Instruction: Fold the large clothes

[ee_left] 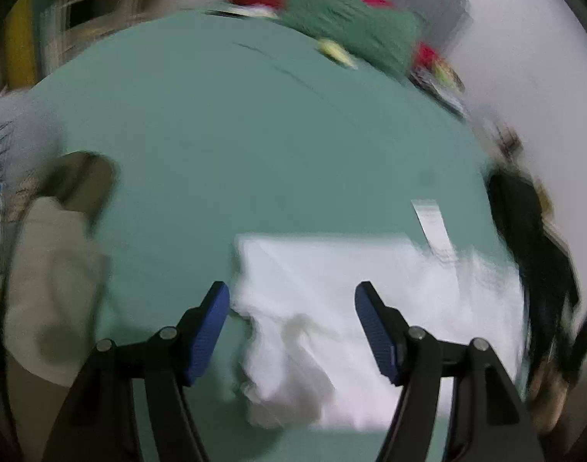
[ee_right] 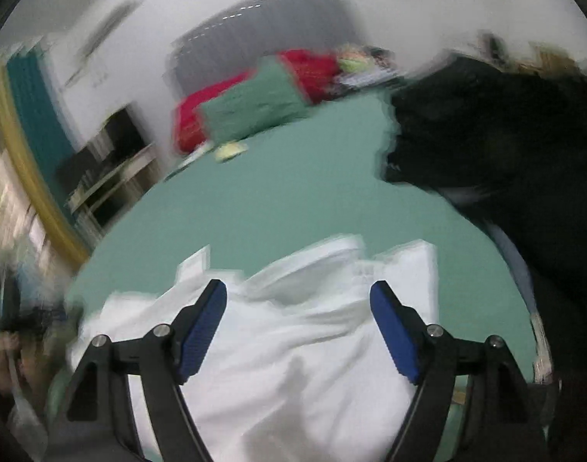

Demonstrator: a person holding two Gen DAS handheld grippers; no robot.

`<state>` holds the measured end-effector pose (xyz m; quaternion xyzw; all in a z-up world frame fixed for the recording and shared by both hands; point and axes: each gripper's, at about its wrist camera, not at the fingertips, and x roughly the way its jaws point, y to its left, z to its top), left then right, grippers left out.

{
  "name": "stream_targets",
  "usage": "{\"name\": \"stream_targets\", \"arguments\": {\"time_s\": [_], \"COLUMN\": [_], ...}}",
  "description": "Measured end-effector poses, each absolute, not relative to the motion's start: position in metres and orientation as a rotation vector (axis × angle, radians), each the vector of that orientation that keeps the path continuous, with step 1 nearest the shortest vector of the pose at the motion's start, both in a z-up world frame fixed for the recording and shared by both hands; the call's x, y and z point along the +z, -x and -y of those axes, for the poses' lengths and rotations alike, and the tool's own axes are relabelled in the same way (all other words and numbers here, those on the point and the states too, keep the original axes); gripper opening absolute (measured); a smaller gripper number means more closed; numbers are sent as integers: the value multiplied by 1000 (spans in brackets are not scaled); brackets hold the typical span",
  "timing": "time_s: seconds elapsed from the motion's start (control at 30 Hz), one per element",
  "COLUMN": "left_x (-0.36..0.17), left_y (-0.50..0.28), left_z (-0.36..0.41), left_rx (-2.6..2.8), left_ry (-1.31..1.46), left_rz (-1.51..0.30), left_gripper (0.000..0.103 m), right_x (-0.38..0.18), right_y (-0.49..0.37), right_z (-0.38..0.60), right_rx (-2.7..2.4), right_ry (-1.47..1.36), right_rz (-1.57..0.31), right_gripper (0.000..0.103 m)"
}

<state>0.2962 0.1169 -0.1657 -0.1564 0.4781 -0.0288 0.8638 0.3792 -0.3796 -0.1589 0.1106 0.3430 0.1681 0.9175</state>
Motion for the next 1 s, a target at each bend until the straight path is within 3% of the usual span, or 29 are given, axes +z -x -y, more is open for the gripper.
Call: {"name": "stream_targets", "arguments": {"time_s": [0.13,0.27,0.67,0.9,1.0], "left_x": [-183,-206,-204,-191,-189], "left_y": [-293,-304,-391,-431,-429], "left_z": [-51,-17,-36,-58,-67], "left_rx": [-222,-288,-56,85,119], "left_ry": [74,6,174,158,173], "left_rz": [-1125,-1229,-1116,-1030,-1007], "left_gripper": [68,68,71,71,71], "right_x": [-183,-205,-222,-208,-201], "right_y": [-373,-386,-410,-409,-403], "right_z": [355,343,334,301,291], "right_rx": [500,507,353,458,599], "right_ry": [-268,-300,-192,-131,-222], "right_rz": [-784,-869,-949,-851,-807], "right_gripper": [75,75,76,76,82]}}
